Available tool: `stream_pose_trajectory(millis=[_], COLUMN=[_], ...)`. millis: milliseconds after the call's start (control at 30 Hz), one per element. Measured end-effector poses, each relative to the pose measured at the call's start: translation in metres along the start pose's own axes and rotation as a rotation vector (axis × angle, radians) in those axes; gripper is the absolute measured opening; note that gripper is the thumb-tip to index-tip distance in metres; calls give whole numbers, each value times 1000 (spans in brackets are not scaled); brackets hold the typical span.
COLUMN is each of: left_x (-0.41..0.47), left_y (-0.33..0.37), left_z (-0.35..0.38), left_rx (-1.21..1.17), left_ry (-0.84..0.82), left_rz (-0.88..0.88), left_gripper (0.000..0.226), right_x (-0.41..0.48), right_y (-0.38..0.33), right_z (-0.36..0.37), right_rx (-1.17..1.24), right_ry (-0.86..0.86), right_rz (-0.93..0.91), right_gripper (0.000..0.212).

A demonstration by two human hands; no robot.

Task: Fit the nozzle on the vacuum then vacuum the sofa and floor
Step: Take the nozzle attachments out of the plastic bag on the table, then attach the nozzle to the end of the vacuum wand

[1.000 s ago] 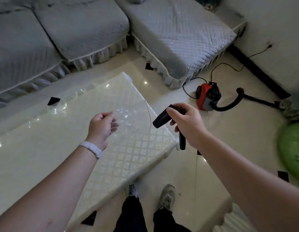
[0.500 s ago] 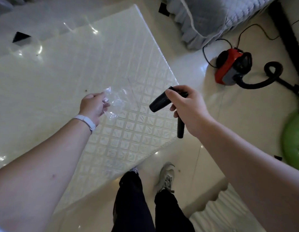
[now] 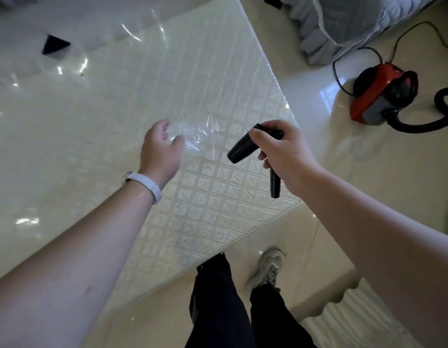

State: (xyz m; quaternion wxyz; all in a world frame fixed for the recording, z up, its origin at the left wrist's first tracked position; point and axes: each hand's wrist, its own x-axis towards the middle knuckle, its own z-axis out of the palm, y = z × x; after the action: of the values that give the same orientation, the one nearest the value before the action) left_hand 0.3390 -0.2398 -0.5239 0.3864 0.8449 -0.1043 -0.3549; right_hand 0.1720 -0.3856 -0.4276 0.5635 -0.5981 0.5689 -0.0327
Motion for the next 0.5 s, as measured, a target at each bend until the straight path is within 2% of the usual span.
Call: stream_pose_trajectory(millis=[100,200,500], left_x=[-35,-72,-173], left_y=[38,87,233], left_z=[-13,-13,11], left_rx=[-25,-153,-317], left_ry=[-122,-286,-595], left_rz=[93,157,320], left_gripper=[40,26,20], right_x=[-14,-36,-121], right_y=[-22,-47,-105], right_z=[-11,-28,-130], right_rx=[13,23,192], right_ry=[-14,-8,108], right_rz=[-29,-70,-178], right_gripper=[10,6,4])
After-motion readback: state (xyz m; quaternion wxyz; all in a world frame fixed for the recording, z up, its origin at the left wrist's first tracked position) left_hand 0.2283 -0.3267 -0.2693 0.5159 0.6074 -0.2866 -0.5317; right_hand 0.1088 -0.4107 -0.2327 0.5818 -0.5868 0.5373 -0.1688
